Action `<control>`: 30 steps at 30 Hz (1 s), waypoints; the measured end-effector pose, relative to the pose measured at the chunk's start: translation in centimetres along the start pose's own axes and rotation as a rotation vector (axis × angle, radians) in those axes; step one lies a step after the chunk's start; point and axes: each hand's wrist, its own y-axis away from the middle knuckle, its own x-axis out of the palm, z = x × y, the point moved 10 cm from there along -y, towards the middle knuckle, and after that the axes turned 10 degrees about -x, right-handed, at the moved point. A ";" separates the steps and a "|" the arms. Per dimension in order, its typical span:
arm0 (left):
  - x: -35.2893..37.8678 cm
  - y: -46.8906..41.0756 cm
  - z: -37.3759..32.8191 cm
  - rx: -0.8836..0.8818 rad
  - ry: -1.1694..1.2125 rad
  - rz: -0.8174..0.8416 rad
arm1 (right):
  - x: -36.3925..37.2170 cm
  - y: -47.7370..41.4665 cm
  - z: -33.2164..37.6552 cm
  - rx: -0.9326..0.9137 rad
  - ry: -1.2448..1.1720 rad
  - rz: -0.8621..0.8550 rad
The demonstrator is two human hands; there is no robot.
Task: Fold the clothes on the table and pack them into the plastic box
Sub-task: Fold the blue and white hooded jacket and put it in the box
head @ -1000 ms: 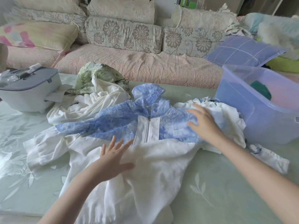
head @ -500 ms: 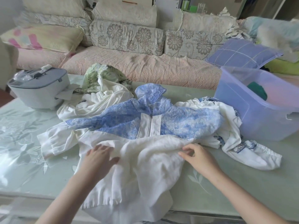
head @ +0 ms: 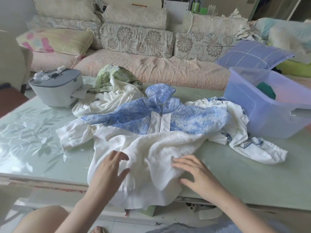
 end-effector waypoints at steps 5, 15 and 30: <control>2.4 2.3 -0.4 -0.038 0.066 0.103 | -0.7 -0.2 0.8 0.008 0.032 -0.181; 3.1 2.4 -0.1 0.116 -0.165 0.054 | -4.5 -0.1 1.1 0.166 0.084 -0.308; -0.1 -1.1 3.5 -0.103 -0.132 0.138 | -6.6 3.9 -7.5 0.694 0.244 -0.131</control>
